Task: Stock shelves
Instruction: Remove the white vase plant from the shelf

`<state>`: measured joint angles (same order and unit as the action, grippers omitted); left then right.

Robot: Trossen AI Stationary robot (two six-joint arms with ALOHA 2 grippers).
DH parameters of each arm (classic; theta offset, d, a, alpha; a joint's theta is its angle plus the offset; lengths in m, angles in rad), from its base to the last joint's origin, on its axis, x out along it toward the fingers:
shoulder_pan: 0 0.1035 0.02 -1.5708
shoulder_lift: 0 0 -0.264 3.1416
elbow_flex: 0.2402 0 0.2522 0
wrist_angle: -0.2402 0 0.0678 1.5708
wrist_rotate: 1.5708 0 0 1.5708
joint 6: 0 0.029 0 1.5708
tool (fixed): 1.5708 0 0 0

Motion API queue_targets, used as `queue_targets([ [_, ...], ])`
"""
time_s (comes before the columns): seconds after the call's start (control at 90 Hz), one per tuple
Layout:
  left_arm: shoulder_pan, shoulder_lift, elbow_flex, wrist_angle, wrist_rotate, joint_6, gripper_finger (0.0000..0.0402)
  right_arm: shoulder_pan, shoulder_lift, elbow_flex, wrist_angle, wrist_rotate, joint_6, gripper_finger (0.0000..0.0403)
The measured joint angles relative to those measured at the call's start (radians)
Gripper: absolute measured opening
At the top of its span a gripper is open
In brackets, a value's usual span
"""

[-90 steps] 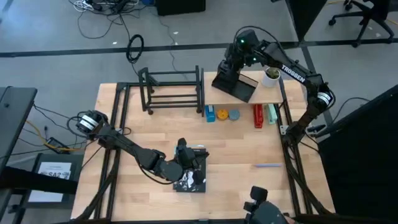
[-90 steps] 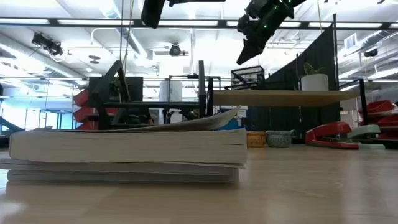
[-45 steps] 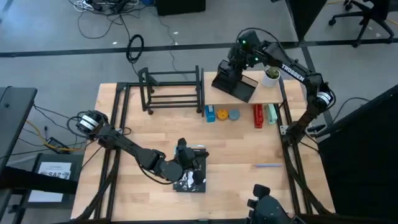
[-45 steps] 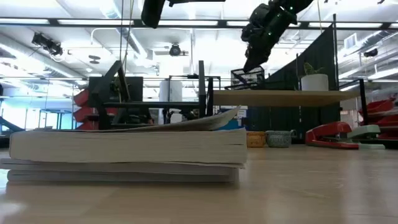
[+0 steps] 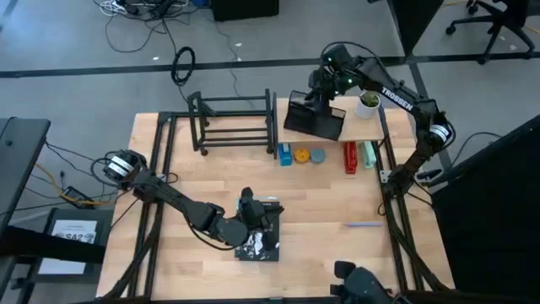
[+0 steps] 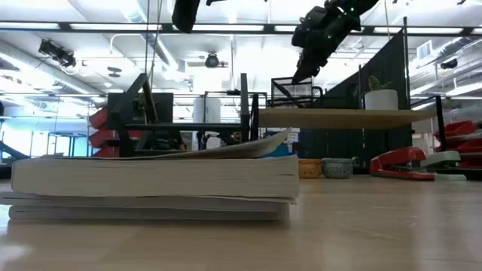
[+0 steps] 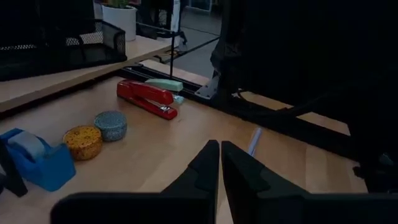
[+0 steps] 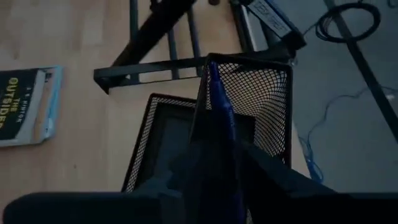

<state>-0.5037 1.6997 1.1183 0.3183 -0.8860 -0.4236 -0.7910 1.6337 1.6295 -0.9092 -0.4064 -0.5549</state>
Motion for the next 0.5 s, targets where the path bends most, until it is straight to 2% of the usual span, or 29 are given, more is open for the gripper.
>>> queue_targets([
  [0.311,0.006,0.000,0.000,0.003,0.000,0.000,0.0000,0.045,0.000,0.000,0.052,0.021,-0.041,0.0132],
  [0.5,0.008,0.000,0.000,0.005,0.000,0.000,0.0000,0.045,0.030,0.000,0.072,0.021,-0.039,0.0135],
])
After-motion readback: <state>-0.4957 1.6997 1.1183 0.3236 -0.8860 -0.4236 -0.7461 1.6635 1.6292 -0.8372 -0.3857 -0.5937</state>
